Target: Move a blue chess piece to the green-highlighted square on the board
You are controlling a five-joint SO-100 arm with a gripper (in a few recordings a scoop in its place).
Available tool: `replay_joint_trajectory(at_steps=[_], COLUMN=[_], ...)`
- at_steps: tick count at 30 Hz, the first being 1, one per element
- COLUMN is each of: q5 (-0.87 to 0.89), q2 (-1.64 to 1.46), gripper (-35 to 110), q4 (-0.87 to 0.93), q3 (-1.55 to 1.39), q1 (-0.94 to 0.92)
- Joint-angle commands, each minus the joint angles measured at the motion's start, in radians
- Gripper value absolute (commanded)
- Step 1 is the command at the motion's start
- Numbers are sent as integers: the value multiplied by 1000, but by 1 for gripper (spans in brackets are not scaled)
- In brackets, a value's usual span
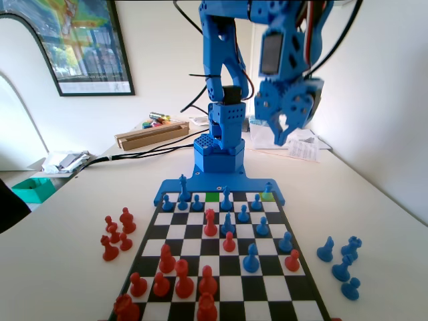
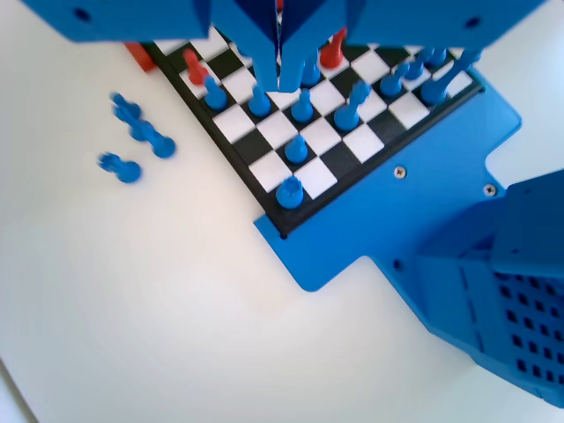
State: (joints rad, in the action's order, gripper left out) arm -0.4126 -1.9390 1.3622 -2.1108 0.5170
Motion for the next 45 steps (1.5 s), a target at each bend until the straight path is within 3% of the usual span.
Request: replay_joint_trajectory(at_steps=[1, 8, 20, 45], q5=[23, 86, -8, -456], q2=[21, 100, 170, 252], gripper=[7, 10, 11, 13], q4=[-58, -167, -276, -342], q3=[-20, -51, -141, -158], q1=[26, 9, 43, 67])
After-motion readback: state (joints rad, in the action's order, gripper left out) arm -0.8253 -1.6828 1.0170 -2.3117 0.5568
